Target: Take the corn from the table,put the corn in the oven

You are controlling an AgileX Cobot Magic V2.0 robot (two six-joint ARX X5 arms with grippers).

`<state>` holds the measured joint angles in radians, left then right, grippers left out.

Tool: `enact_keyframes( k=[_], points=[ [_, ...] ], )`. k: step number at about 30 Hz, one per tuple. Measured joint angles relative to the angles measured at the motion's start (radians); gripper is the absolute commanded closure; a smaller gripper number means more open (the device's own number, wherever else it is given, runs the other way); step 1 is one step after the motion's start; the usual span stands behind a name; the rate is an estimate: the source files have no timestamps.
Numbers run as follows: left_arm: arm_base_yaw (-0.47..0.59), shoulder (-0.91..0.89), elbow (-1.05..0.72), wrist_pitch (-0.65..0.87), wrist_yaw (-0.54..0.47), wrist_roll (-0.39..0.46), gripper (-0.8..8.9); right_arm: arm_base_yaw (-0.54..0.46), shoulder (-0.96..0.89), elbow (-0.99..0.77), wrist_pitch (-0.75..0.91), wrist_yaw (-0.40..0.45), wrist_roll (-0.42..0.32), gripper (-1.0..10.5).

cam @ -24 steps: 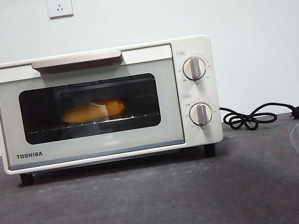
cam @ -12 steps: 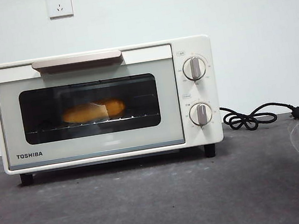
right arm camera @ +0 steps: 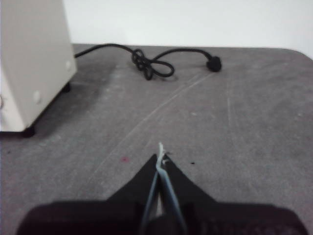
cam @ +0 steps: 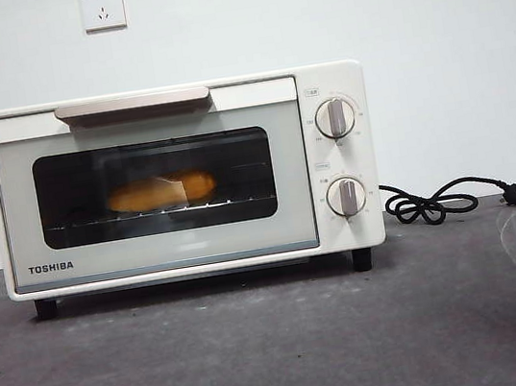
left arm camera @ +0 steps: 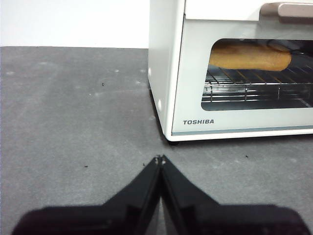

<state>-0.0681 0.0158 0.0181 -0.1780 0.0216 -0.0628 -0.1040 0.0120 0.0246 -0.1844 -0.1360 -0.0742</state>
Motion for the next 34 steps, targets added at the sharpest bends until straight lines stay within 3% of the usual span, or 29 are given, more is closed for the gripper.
enact_keyframes(
  k=[34],
  points=[
    [0.000,0.004,0.000,0.000,0.000,0.000,8.17,0.012,-0.002,0.000,0.001,0.023,0.008,9.5]
  ],
)
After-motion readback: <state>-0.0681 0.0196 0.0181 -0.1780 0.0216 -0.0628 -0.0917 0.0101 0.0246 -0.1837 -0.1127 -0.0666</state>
